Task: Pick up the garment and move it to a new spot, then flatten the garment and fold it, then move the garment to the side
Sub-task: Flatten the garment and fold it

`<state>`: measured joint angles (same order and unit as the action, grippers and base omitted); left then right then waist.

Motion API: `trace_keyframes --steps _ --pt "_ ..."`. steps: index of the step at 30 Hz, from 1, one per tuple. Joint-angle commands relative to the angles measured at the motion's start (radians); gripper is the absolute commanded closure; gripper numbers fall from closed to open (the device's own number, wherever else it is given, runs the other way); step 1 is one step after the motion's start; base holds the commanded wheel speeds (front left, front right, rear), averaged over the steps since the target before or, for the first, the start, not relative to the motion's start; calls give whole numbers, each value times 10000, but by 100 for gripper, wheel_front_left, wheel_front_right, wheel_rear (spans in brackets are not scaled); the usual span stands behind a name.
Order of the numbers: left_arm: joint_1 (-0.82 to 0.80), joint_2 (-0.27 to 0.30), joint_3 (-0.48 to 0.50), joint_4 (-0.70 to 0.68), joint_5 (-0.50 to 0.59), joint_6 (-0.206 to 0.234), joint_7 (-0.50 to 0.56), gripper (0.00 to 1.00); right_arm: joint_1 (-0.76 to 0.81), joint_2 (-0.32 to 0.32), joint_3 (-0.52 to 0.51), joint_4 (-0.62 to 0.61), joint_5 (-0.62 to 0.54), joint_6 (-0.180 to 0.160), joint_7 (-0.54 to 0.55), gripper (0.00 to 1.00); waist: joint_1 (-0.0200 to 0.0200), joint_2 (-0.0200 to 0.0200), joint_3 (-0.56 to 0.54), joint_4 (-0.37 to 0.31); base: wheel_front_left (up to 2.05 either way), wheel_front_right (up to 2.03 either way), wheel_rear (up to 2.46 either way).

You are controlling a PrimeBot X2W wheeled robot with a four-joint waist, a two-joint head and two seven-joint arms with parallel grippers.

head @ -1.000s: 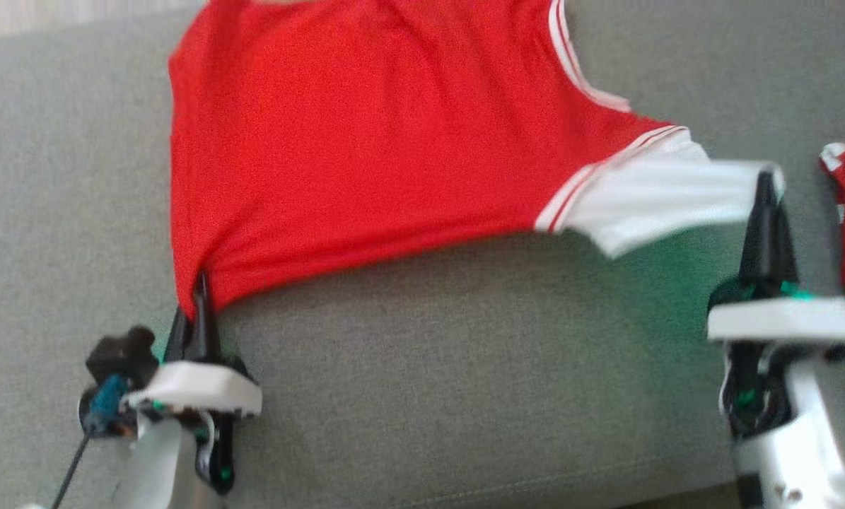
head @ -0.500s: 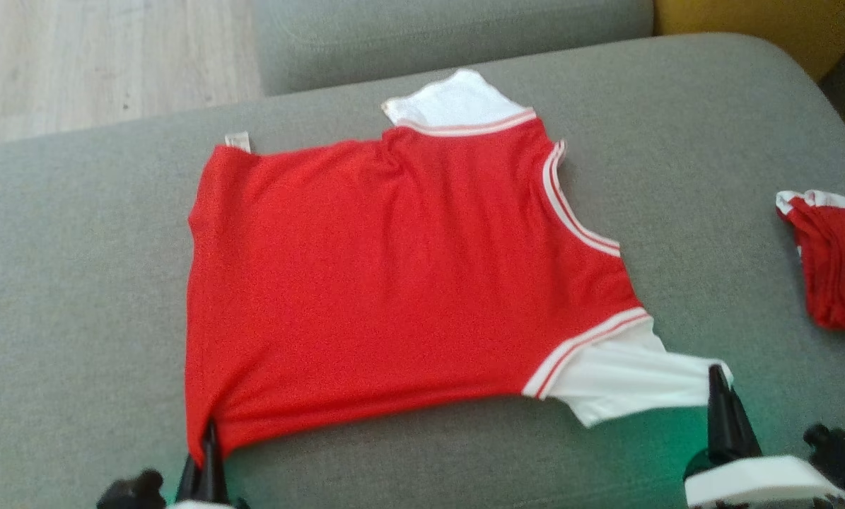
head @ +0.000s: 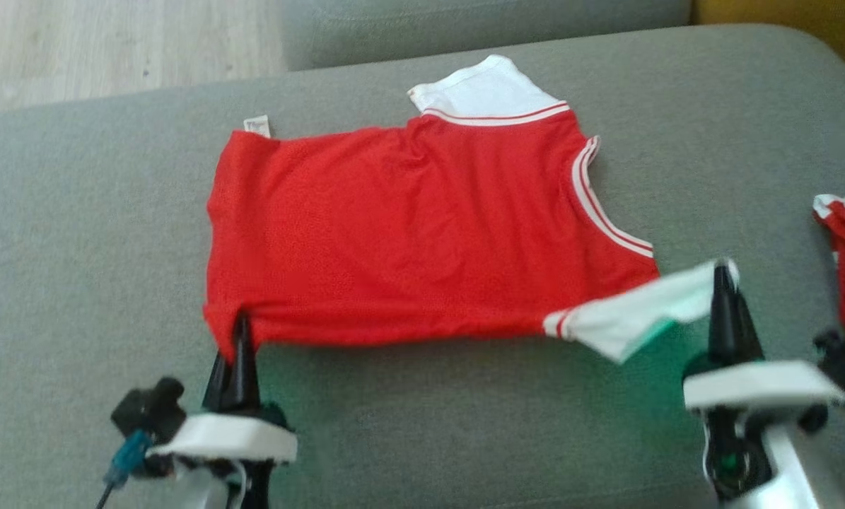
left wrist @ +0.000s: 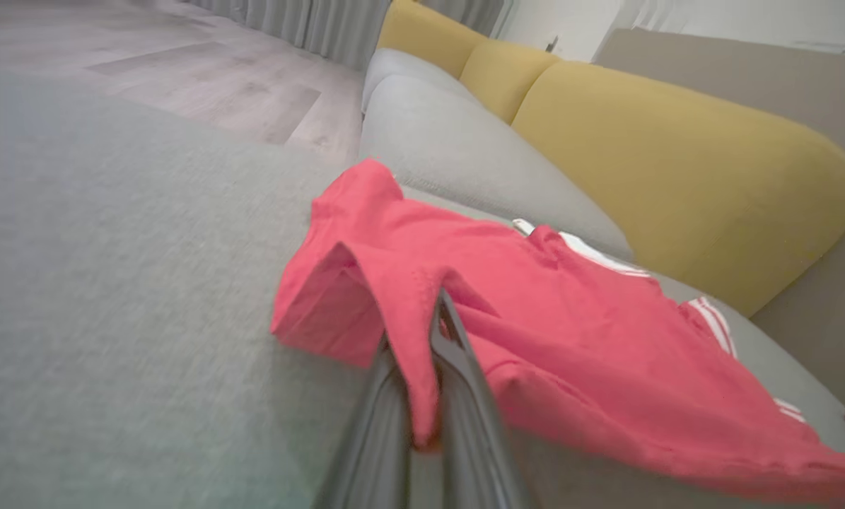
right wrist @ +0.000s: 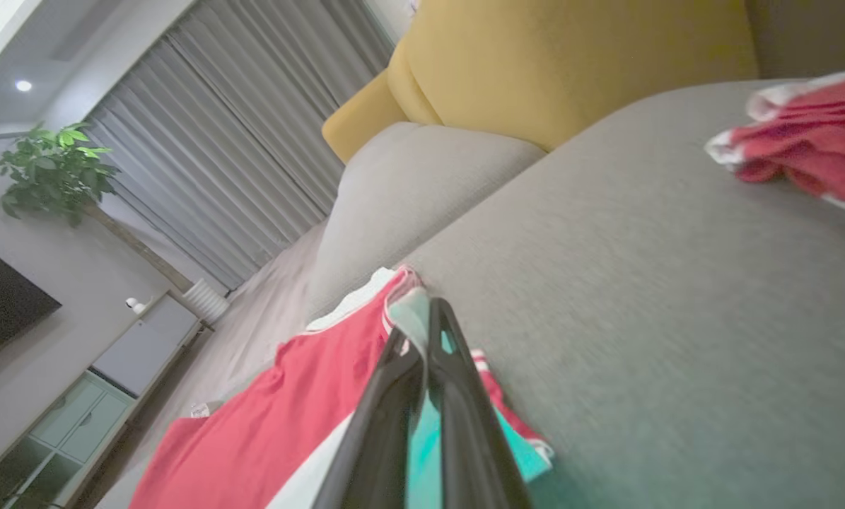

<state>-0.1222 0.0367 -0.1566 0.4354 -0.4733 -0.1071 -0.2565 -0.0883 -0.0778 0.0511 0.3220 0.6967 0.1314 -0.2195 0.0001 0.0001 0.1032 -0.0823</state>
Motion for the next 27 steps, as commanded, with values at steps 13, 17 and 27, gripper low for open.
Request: trace_keyframes --steps 13,17,27 --pt "-1697 136 -300 218 -567 -145 -53 100 -3258 -41 448 1625 -401 -7 -134 100 -1 -1 1045 409 0 0 0" --pt "-2218 135 -477 516 -717 -119 -53 100 -4068 -24 412 2442 -710 -7 -250 100 -1 -1 1326 470 0 0 0" --pt "-2584 135 40 680 143 1901 -53 0 -4751 -154 -588 2686 -3381 -7 -417 0 -1 -1 1374 606 0 0 0"
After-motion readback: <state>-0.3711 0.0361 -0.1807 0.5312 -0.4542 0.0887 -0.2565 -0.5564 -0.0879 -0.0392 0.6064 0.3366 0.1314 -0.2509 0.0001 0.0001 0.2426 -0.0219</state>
